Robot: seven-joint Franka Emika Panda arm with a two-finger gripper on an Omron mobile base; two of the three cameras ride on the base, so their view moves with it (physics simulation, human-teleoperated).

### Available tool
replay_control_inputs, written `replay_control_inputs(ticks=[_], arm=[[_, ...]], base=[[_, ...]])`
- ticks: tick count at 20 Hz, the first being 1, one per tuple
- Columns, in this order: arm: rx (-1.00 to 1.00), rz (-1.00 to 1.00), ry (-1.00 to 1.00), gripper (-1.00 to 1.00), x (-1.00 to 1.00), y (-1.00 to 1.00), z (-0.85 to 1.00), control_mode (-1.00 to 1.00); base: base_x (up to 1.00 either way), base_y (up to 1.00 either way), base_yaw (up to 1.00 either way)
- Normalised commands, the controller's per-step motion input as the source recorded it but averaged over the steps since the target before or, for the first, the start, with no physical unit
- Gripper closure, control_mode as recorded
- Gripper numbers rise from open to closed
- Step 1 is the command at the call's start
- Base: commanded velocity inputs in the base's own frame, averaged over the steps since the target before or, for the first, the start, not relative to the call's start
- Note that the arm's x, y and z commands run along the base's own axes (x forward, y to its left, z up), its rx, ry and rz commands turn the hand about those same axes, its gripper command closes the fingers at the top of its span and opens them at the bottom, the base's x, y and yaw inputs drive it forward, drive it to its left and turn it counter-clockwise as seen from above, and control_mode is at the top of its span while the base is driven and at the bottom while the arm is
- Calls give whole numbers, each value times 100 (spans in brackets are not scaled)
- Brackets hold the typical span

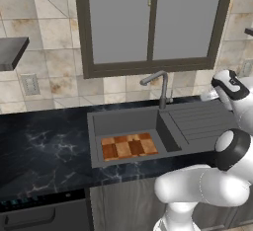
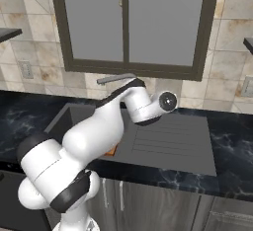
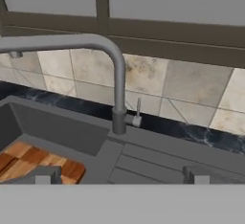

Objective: Turn on the sink faucet with hot water and rinse the cutting board for ten seconds, then turn off the faucet. Push the cutting board to reach the water if necessary.

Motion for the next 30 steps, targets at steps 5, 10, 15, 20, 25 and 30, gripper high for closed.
replay_control_inputs(ticks=[5, 10, 15, 20, 25, 30], arm=[[0, 0, -3, -100, 35, 0, 0, -100], [0, 0, -2, -100, 39, 0, 0, -100], [0, 0, -2, -100, 28, 0, -8, -100], [0, 0, -3, -100, 28, 0, -13, -100], [0, 0, -1, -100, 21, 0, -15, -100], [0, 0, -3, -100, 20, 0, -19, -100]], base=[[0, 0, 0], [0, 0, 0], [0, 0, 0], [0, 0, 0], [0, 0, 0], [0, 0, 0]])
